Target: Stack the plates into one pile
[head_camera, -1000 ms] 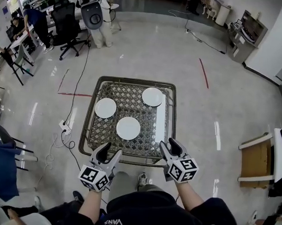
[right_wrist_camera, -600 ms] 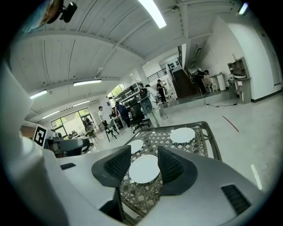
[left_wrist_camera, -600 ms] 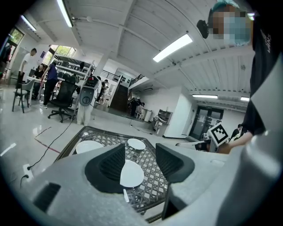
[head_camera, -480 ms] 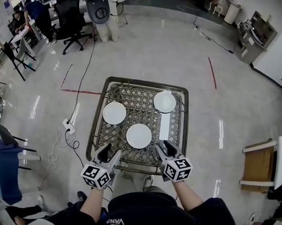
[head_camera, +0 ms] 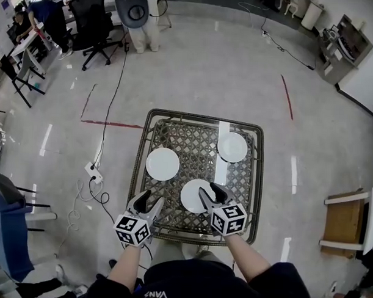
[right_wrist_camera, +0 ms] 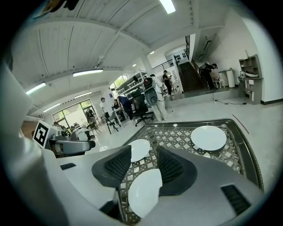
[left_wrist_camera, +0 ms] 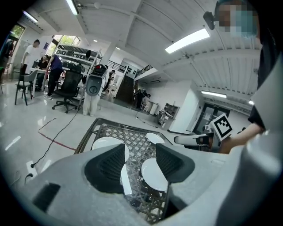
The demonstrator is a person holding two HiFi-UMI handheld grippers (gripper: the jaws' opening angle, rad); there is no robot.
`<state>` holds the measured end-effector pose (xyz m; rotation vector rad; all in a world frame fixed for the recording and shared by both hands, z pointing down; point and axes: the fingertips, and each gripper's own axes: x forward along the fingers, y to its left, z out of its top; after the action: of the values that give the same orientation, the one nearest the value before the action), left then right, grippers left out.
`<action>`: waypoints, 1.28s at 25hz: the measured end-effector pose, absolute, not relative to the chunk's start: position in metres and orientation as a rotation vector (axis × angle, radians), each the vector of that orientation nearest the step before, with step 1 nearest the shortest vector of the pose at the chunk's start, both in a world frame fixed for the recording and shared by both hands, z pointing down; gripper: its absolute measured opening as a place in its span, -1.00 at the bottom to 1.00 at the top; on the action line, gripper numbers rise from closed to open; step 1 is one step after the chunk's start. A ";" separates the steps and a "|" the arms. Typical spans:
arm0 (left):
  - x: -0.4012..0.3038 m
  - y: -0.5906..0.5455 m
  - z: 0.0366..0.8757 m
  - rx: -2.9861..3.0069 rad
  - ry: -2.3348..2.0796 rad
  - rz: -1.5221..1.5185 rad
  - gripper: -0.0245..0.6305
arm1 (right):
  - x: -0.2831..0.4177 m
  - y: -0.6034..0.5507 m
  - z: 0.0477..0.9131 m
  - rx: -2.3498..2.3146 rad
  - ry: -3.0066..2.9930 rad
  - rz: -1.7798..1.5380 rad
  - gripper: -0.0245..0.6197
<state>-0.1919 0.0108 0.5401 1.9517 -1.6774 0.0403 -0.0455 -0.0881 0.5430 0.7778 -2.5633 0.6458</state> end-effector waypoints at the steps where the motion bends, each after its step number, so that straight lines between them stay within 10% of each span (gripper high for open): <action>1: -0.199 0.004 0.544 1.945 -1.676 0.043 -0.27 | -0.055 -0.093 0.546 0.772 -2.556 0.642 -0.40; 32: -0.286 -0.064 0.691 1.508 -1.454 0.032 -0.15 | -0.193 -0.166 0.689 0.681 -2.179 0.936 -0.37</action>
<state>-0.2865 -0.0641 0.6910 1.5075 -1.4541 0.0323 -0.1926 -0.1664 0.6886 0.6807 -2.1791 0.9363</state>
